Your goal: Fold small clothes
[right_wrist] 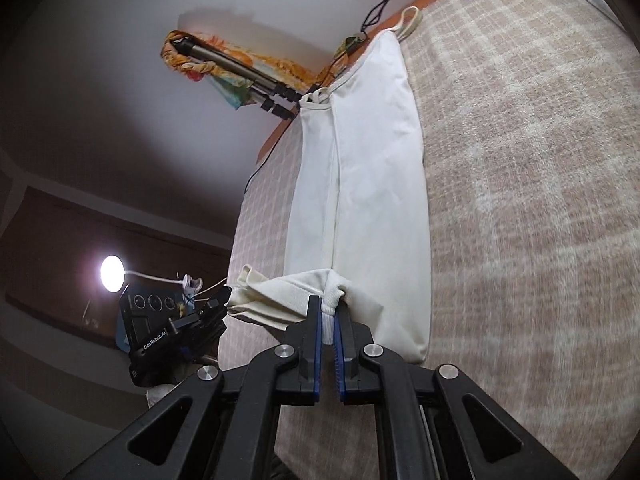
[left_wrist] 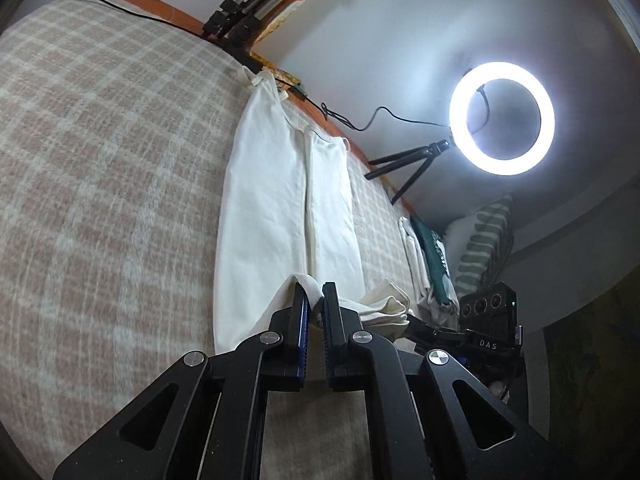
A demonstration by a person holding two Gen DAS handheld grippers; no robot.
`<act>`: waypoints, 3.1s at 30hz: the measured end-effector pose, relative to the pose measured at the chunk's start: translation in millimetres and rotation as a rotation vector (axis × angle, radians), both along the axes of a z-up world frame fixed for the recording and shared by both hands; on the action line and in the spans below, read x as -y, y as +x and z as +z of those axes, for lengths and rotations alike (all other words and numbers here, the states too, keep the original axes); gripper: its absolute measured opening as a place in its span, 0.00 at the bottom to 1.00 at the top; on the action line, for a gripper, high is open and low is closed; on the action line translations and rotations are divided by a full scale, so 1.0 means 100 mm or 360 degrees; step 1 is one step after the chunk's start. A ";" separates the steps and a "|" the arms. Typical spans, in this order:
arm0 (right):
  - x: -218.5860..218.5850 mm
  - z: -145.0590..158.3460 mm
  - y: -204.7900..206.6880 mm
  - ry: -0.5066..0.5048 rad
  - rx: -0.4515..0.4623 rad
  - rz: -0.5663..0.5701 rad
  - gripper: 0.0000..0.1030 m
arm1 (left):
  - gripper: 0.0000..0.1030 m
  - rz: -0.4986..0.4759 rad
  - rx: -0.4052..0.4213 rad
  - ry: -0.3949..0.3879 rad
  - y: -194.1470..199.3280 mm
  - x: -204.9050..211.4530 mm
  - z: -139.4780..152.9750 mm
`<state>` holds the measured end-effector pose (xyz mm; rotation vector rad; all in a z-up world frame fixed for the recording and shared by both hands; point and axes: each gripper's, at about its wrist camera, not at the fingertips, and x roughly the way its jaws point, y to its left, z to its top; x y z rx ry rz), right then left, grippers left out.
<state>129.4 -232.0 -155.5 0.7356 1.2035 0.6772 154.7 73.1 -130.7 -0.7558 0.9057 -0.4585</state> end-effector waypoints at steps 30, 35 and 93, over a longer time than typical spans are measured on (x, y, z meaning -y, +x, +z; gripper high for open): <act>-0.40 0.32 0.23 -0.0505 0.0422 0.0167 0.23 | 0.28 -0.0238 0.0322 0.0524 -0.08 0.57 0.13; -0.74 0.30 0.14 -0.0693 0.0579 0.0338 0.23 | 0.28 -0.0316 0.0251 0.0706 -0.03 0.83 -0.11; -0.54 0.12 2.34 -0.0747 0.0303 0.0112 0.24 | 0.50 -0.0040 -0.0046 0.0267 2.36 0.10 -0.34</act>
